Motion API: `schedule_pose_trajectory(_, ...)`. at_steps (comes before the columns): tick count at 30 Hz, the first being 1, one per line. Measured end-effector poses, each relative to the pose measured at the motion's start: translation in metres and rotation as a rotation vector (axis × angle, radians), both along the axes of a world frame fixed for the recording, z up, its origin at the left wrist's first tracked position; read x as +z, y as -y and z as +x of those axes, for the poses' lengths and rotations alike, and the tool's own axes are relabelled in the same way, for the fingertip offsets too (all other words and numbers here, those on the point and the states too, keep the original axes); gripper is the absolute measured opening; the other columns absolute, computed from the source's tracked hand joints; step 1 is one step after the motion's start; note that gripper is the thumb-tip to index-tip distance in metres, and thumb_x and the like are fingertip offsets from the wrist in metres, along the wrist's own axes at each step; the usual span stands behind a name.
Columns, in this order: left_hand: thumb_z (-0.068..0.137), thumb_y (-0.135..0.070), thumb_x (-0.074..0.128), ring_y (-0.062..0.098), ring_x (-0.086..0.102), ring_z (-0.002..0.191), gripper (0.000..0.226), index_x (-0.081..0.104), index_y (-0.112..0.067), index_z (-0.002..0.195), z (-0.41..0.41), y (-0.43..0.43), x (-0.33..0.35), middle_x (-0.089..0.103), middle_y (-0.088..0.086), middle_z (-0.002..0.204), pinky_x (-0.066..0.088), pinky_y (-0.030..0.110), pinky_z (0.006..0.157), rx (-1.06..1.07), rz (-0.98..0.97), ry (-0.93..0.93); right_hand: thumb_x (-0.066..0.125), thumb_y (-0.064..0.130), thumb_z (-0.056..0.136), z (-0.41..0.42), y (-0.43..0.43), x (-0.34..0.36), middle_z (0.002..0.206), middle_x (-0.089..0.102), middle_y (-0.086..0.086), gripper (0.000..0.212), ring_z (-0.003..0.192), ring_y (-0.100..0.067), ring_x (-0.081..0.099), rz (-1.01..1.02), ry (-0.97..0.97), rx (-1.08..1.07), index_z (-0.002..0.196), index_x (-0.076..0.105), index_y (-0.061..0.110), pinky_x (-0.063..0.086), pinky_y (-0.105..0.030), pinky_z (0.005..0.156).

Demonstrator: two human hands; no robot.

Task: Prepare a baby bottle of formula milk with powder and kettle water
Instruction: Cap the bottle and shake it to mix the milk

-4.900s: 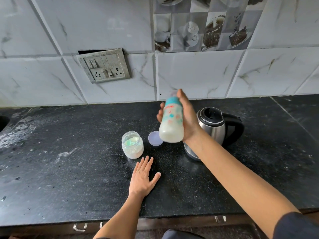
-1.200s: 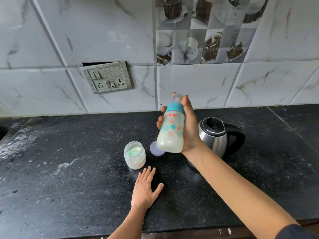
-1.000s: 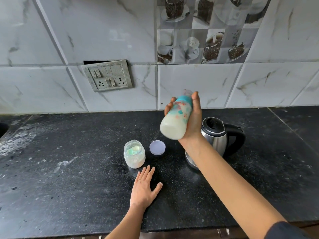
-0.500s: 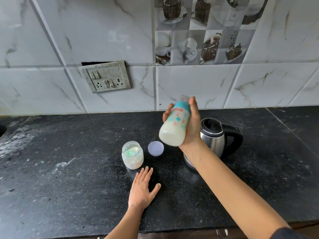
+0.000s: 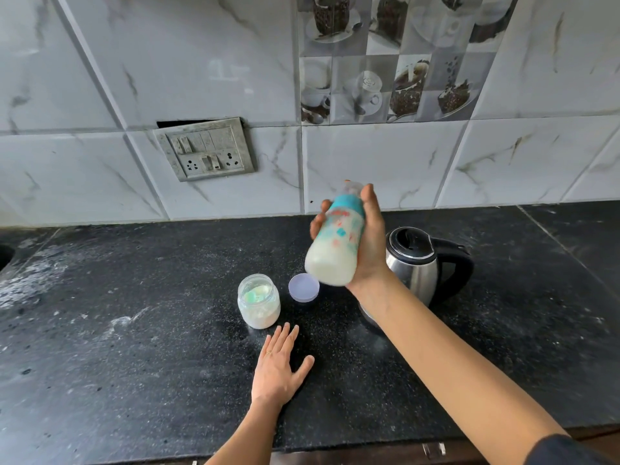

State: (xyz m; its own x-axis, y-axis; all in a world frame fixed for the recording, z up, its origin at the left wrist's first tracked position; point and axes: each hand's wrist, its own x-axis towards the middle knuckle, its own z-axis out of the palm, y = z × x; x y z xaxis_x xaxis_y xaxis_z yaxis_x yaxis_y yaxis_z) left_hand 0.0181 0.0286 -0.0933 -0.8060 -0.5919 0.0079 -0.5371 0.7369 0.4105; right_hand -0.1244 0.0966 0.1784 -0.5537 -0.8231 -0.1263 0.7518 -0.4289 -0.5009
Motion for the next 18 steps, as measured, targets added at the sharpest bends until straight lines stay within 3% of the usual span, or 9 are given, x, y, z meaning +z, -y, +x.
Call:
schedule_pose_trajectory(2, 0.088, -0.069, 0.032, -0.001, -0.007, 0.142, 0.074, 0.014, -0.032, 0.150, 0.000, -0.001, 0.000, 0.007, -0.012, 0.158, -0.008, 0.022, 0.117, 0.001, 0.004, -0.004, 0.048, 0.057, 0.088, -0.001, 0.000, 0.001, 0.069, 0.059, -0.003, 0.052, 0.054, -0.015, 0.061, -0.018, 0.070, 0.013, 0.076, 0.064, 0.009, 0.056, -0.025, 0.054)
schedule_pose_trajectory(6, 0.088, -0.069, 0.031, -0.003, -0.008, 0.141, 0.075, 0.014, -0.033, 0.150, 0.000, 0.000, 0.000, 0.007, -0.012, 0.158, -0.009, 0.023, 0.117, 0.004, 0.003, -0.003, 0.045, 0.056, 0.082, 0.012, -0.001, -0.005, 0.067, 0.059, -0.002, 0.051, 0.052, -0.014, 0.059, 0.067, -0.080, 0.086, 0.060, 0.074, 0.020, 0.054, -0.024, 0.053)
schedule_pose_trajectory(10, 0.088, -0.069, 0.032, -0.001, -0.007, 0.142, 0.074, 0.013, -0.033, 0.150, 0.000, -0.001, 0.000, 0.006, -0.013, 0.158, -0.009, 0.022, 0.117, 0.006, 0.009, -0.003, 0.049, 0.056, 0.088, -0.004, 0.003, 0.000, 0.073, 0.059, -0.003, 0.051, 0.055, -0.016, 0.060, -0.027, 0.073, 0.012, 0.077, 0.065, 0.009, 0.056, -0.026, 0.053)
schedule_pose_trajectory(15, 0.087, -0.069, 0.031, -0.002, -0.008, 0.141, 0.075, 0.013, -0.033, 0.150, 0.001, 0.000, -0.001, 0.007, -0.012, 0.158, -0.009, 0.022, 0.117, 0.005, 0.007, -0.005, 0.038, 0.056, 0.091, 0.011, -0.002, -0.005, 0.069, 0.060, -0.001, 0.059, 0.053, -0.014, 0.059, 0.053, -0.090, 0.093, 0.060, 0.074, 0.021, 0.054, -0.024, 0.054)
schedule_pose_trajectory(18, 0.088, -0.068, 0.031, -0.002, -0.010, 0.141, 0.074, 0.012, -0.032, 0.150, 0.000, 0.000, 0.001, 0.005, -0.012, 0.158, -0.010, 0.021, 0.116, -0.006, 0.003, -0.002, 0.045, 0.057, 0.091, -0.002, 0.003, -0.001, 0.069, 0.059, -0.003, 0.055, 0.054, -0.015, 0.061, -0.063, 0.080, -0.016, 0.074, 0.066, 0.009, 0.055, -0.024, 0.054)
